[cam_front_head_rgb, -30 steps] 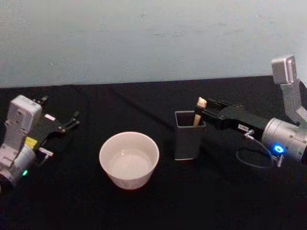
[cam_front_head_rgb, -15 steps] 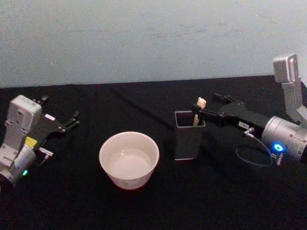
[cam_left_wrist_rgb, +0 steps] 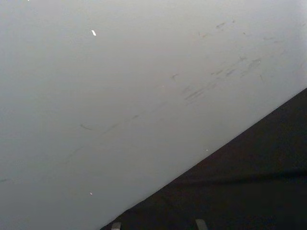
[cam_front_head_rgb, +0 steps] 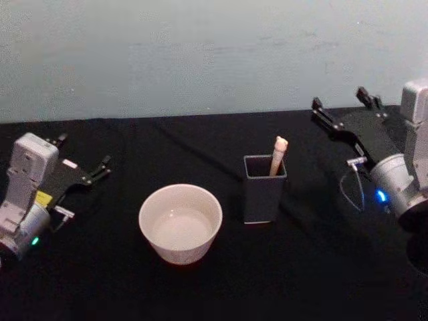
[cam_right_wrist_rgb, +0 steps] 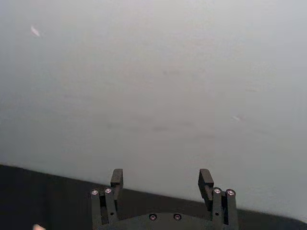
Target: Pick up the stirring spoon with one hand, stir inside the cup, then place it back in its original position.
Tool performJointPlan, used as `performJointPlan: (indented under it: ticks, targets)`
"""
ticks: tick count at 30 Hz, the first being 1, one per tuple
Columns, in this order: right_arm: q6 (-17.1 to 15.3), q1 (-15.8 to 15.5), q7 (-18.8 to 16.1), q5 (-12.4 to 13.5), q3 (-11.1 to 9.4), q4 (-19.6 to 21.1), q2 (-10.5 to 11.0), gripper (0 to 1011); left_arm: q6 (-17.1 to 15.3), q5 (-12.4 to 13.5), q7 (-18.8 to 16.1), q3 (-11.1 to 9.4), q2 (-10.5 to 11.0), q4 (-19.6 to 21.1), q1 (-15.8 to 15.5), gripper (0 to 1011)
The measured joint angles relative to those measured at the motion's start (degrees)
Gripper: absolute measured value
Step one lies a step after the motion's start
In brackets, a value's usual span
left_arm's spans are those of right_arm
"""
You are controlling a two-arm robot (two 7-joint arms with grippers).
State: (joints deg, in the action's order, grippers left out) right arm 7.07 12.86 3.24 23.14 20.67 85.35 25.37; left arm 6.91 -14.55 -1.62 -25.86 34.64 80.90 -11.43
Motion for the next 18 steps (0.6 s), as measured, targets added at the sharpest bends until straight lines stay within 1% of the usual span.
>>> performJointPlan:
  ticks: [1,2,4,9,12,14,18]
  targets:
    - [0.01,-0.14,0.78,-0.73,0.0,-0.29,-0.14,1002,0.0,0.0,0.0,0.0,0.0,0.0,0.0,1002]
    - [-0.03,-0.6,2.07,-2.18,0.0,-0.98,-0.31,1002,0.0,0.0,0.0,0.0,0.0,0.0,0.0,1001]
    - [-0.35,-1.52,3.3,-3.97,0.1,-1.75,-0.28,1002,0.0,0.0,0.0,0.0,0.0,0.0,0.0,1001]
    - [-0.56,-3.52,4.3,-6.85,0.58,-3.11,0.1,1002,0.0,0.0,0.0,0.0,0.0,0.0,0.0,1001]
    - [-1.17,-4.08,4.34,-7.29,0.6,-3.72,0.07,1002,0.0,0.0,0.0,0.0,0.0,0.0,0.0,1001]
    - [-2.58,-4.12,3.97,-7.06,0.16,-4.78,-0.39,1002,0.0,0.0,0.0,0.0,0.0,0.0,0.0,1001]
    - [-3.05,-3.91,3.51,-6.81,-0.06,-5.48,-0.68,1002,0.0,0.0,0.0,0.0,0.0,0.0,0.0,1001]
